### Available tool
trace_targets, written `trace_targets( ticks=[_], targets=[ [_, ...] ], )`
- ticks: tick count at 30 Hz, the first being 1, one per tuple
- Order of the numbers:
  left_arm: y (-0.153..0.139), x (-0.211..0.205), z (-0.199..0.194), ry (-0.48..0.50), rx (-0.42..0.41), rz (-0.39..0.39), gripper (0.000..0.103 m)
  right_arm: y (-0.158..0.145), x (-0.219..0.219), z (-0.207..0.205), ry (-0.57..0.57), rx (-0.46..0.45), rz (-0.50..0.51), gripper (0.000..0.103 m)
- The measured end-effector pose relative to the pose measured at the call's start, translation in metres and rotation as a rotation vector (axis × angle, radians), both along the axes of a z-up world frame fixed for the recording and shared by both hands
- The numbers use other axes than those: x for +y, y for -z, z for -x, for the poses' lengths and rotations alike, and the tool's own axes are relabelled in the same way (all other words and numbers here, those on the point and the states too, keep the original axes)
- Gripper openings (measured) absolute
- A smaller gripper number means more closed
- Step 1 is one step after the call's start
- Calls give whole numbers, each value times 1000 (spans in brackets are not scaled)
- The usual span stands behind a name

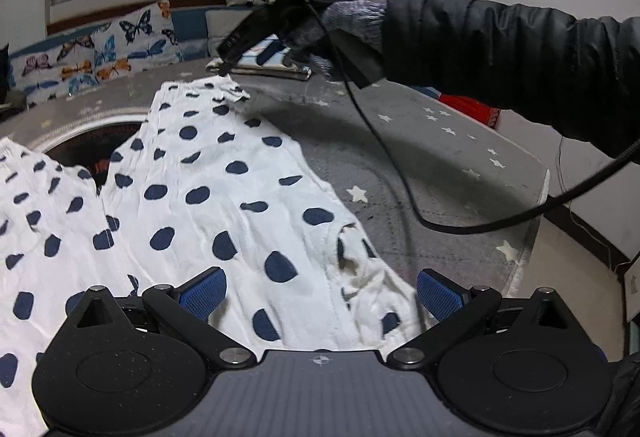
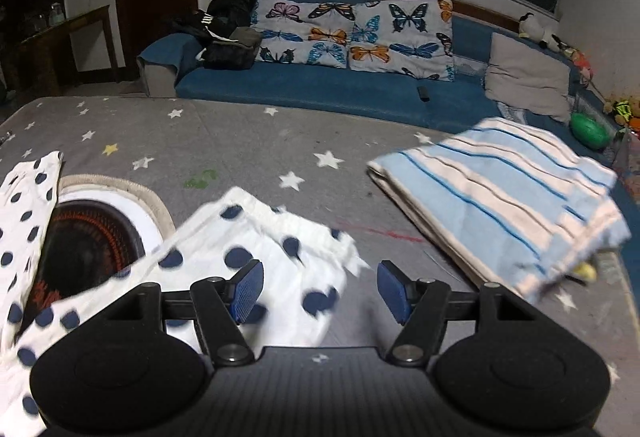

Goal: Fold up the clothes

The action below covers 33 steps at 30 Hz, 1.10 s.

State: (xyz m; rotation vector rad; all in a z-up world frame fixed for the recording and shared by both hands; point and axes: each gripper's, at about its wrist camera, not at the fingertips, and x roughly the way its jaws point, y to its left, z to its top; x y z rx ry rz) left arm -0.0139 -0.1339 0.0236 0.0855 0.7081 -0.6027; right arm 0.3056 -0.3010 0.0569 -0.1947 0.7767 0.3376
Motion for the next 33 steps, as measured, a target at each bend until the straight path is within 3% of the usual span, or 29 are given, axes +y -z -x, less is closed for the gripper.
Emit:
trace_targets(
  ticks=[4, 14, 18, 19, 23, 29, 33],
  targets=[
    [-4, -13, 13, 6, -34, -44, 102, -1, -17, 17, 11, 7, 0, 65],
    [6, -39, 26, 34, -71, -179, 50, 11, -43, 37, 33, 37, -28, 64],
    [12, -46, 27, 53, -77, -217, 37, 15, -47, 34, 42, 45, -57, 62],
    [12, -46, 27, 54, -78, -215, 28, 16, -48, 32, 43, 46, -69, 61],
    [6, -34, 17, 22, -34, -144, 18, 18, -44, 24, 42, 50, -113, 57],
    [-5, -10, 5, -41, 36, 12, 16, 26, -31, 3, 29, 54, -149, 52],
    [-10, 0, 1, -62, 69, 67, 16, 31, -22, -15, 33, 57, -170, 52]
  ],
)
